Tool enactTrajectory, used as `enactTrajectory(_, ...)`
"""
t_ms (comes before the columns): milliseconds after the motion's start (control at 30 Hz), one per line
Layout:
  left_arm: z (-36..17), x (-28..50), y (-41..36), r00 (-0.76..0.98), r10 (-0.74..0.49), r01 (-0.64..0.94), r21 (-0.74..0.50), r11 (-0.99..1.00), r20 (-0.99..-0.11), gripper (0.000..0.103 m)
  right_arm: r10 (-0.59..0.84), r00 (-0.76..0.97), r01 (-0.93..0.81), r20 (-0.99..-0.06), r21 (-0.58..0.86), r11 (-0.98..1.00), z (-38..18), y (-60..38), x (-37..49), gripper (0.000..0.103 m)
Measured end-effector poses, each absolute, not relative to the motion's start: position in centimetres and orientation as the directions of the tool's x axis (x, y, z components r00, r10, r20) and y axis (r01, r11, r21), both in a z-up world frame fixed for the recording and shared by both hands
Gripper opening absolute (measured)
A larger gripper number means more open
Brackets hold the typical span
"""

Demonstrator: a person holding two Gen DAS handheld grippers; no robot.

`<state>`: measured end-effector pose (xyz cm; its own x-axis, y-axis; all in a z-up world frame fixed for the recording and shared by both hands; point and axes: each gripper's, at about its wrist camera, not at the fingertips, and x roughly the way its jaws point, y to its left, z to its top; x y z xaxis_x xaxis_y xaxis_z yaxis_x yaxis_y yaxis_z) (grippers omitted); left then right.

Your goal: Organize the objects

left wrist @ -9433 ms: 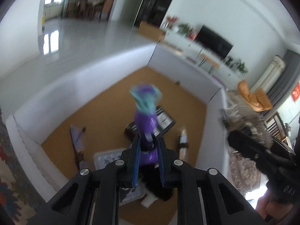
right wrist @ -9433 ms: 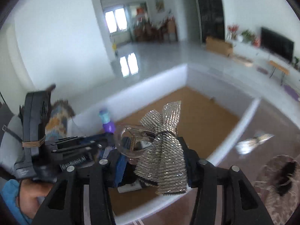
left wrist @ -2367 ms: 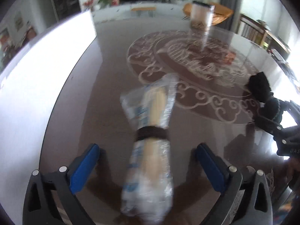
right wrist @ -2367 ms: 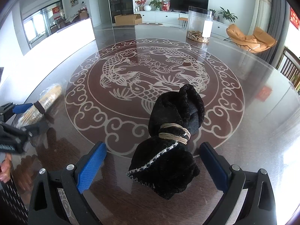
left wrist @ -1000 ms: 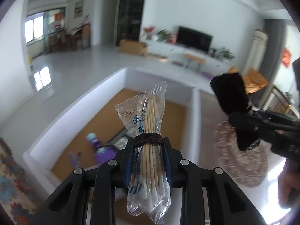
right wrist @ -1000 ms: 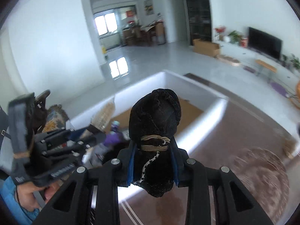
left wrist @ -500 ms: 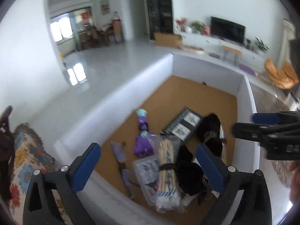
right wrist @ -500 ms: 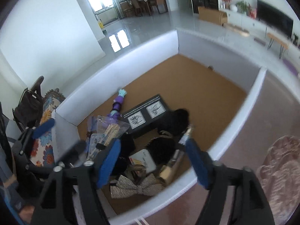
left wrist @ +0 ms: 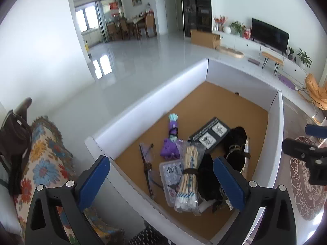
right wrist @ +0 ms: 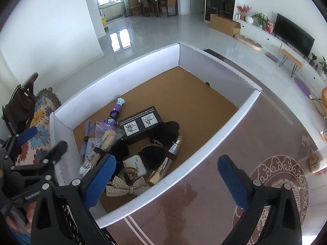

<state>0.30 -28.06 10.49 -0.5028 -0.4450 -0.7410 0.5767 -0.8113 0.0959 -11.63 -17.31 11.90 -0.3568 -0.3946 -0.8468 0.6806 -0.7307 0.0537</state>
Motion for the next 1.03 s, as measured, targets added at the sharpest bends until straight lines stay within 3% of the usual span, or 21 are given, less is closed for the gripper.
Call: enactTrajectory(1033,10.8,1.0,-29.0,-0.523,-0.426,0.619,0.014,-0.785,-0.738,0.103,-0.382,-0.363,0.700,-0.850,0.022,-0.714,10.8,-18.6,-10.9,0.100)
